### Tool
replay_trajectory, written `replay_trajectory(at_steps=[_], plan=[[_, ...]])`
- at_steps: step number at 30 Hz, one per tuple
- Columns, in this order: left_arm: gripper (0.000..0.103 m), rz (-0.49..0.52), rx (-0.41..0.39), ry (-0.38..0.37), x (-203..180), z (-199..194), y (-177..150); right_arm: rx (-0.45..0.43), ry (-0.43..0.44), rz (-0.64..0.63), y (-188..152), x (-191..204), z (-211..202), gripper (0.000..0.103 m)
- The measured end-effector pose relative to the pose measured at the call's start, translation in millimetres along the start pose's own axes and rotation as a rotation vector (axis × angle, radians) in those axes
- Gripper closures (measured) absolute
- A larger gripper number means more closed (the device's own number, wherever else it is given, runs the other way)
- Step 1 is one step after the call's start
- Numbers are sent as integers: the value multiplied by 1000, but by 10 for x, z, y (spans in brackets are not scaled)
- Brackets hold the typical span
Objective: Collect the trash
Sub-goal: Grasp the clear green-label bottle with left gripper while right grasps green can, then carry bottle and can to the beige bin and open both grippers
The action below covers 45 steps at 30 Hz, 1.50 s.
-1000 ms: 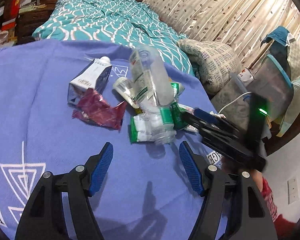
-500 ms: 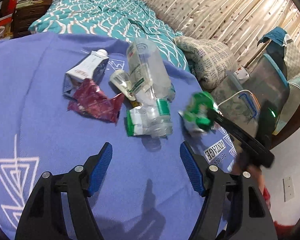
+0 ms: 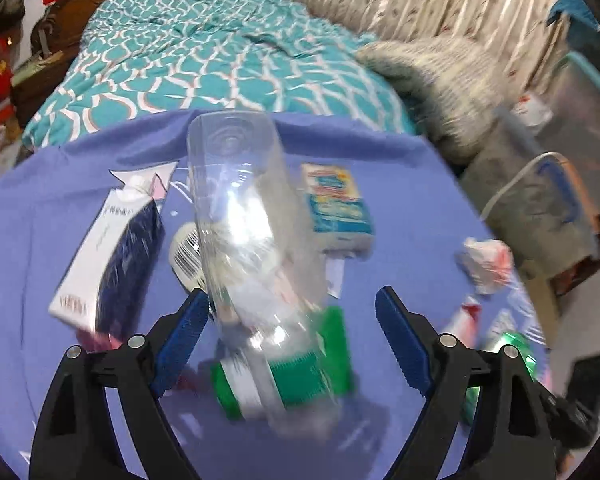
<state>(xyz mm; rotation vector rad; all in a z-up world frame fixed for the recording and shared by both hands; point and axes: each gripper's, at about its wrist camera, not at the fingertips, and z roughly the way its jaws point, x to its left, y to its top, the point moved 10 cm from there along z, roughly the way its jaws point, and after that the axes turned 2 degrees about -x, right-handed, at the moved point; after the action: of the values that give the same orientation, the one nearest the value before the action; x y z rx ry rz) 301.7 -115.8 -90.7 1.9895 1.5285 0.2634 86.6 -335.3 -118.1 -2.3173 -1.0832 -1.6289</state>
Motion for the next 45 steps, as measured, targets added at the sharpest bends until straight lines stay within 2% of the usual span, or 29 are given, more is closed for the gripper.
replay_trajectory(at_steps=[1,2,3,10,11,12,13,14,15,20,24,27,30,35,38,39,42,44,45], plan=[[24,0,8,11,25,52,2,3,-3,-4,-28,12,6,78],[34,-2,15,26,50,99,7,11,3,-7,-45,22,10,78],[39,-2,18,37,80,143,9,19,8,-11,-54,20,8,78],[41,-13,-26,-28,60,-71,-91,48,17,-5,-105,-3,-5,72],[41,-16,-33,-47,42,-141,-126,55,32,0,-105,11,5,72],[41,-21,-45,-82,10,-264,-179,60,49,1,-115,33,11,79],[41,-23,-54,-107,-28,-353,-215,58,63,-4,-117,65,-2,82],[41,-22,-61,-131,-64,-426,-245,50,67,-8,-112,84,-21,82],[41,-16,-67,-178,-150,-551,-312,35,79,-11,-100,120,-58,83],[41,56,-56,-313,-609,-832,-594,-6,129,24,13,162,-220,83],[41,94,20,-420,-1060,-778,-774,-56,133,35,105,117,-436,83],[41,132,76,-444,-1358,-608,-890,-90,67,46,185,-81,-545,83],[41,185,121,-466,-1658,-475,-1035,-97,55,72,161,-253,-665,83],[41,262,195,-464,-1981,-276,-1257,-52,3,70,34,-417,-749,76],[41,302,226,-454,-2104,-192,-1386,-37,-31,57,0,-457,-745,62],[41,321,234,-444,-2141,-159,-1430,-38,-38,53,12,-466,-745,51],[41,350,260,-435,-2213,-84,-1521,-28,-12,38,57,-391,-688,45],[41,367,273,-430,-2216,-68,-1559,-20,4,37,54,-364,-648,52],[41,383,276,-416,-2228,-39,-1582,-20,13,37,53,-355,-632,76]])
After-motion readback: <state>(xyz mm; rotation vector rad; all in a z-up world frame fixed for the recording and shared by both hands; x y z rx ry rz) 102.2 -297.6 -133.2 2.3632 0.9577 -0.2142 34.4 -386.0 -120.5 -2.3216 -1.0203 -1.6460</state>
